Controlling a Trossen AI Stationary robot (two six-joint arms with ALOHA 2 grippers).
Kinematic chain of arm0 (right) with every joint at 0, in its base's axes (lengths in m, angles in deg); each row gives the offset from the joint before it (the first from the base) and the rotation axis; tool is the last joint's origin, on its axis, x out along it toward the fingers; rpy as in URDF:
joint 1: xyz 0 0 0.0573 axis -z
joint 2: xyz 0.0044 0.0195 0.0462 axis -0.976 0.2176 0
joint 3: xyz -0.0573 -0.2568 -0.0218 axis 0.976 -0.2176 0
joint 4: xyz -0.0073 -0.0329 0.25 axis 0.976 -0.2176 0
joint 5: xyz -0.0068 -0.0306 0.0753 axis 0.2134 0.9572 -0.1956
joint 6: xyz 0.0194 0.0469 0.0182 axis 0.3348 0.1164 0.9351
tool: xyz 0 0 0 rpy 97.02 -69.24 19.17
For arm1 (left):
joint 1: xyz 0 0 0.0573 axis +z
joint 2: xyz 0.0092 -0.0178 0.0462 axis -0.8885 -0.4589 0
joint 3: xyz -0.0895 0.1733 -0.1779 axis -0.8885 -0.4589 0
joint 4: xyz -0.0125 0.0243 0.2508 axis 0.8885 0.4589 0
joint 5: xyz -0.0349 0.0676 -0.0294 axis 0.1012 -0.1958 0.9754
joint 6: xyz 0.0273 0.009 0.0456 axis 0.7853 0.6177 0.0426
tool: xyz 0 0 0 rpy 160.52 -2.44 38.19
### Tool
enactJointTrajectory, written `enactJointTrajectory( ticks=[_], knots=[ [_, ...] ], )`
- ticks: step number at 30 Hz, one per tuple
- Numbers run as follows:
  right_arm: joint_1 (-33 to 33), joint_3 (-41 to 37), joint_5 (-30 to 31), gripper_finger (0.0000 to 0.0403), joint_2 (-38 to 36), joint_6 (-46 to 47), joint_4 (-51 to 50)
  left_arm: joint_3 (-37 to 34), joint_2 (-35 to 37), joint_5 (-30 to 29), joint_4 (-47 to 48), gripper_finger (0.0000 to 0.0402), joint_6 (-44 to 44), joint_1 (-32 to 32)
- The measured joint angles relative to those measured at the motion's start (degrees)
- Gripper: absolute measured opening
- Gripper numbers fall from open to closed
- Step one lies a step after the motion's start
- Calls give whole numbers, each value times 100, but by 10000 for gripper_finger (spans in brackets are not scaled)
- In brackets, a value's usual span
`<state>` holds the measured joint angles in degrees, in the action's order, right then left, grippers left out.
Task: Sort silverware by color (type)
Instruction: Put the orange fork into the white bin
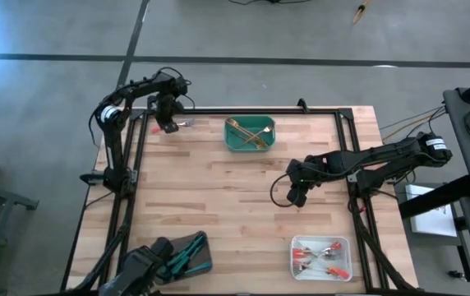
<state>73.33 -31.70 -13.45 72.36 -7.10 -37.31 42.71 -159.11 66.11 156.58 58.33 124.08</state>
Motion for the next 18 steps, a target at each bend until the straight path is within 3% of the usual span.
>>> enactJointTrajectory(
  ticks=[8,12,18],
  knots=[
    [0,0,1,89,0,0,0,-8,0,-23,363,75,-88,84],
    [0,-25,3,89,0,0,0,-9,0,-383,470,75,-491,332],
    [0,-155,3,89,0,2,90,-7,-15,-256,433,68,-542,333]
  ],
)
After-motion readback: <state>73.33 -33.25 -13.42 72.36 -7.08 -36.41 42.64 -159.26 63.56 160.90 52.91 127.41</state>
